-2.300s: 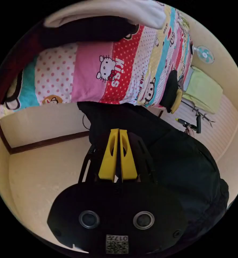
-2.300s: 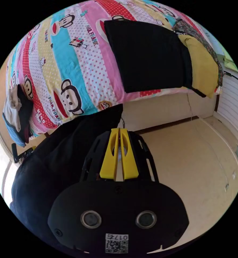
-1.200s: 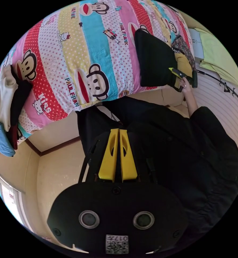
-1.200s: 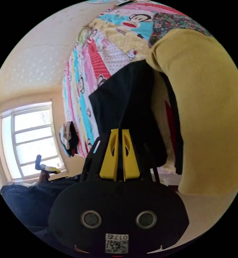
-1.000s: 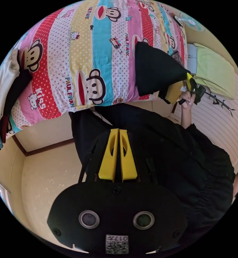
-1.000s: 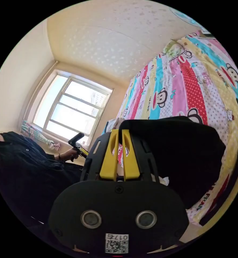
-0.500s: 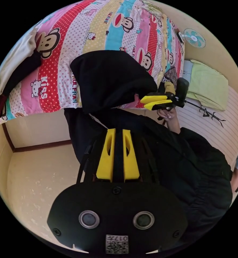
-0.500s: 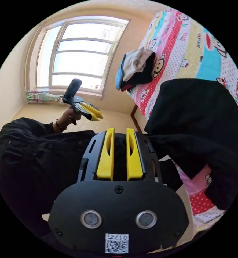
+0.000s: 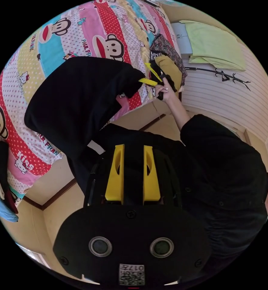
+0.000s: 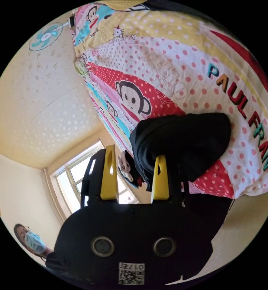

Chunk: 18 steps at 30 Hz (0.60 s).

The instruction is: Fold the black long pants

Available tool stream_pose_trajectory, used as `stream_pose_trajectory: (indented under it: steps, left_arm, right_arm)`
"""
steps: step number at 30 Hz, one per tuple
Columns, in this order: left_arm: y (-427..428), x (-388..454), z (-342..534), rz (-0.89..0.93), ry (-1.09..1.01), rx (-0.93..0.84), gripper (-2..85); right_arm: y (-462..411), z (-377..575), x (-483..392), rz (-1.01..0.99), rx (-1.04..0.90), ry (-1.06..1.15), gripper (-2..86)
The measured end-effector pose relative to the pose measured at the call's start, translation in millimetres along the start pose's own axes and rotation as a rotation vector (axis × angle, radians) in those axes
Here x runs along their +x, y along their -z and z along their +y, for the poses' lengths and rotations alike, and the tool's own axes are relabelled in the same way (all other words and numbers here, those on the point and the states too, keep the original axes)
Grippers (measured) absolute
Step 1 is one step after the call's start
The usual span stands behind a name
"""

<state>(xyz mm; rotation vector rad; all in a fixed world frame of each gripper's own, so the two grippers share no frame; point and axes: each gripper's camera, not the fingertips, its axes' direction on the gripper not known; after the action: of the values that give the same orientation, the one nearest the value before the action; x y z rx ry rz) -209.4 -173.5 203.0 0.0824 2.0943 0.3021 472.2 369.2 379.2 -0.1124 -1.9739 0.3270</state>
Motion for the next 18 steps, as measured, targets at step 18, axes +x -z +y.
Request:
stream_pose_trajectory:
  steps: [18]
  left_arm:
    - [120.9, -91.2, 25.9, 0.42, 0.171, 0.392, 7.5]
  right_arm:
    - [15.3, 73.3, -188.5, 0.197, -0.032, 0.498, 7.7]
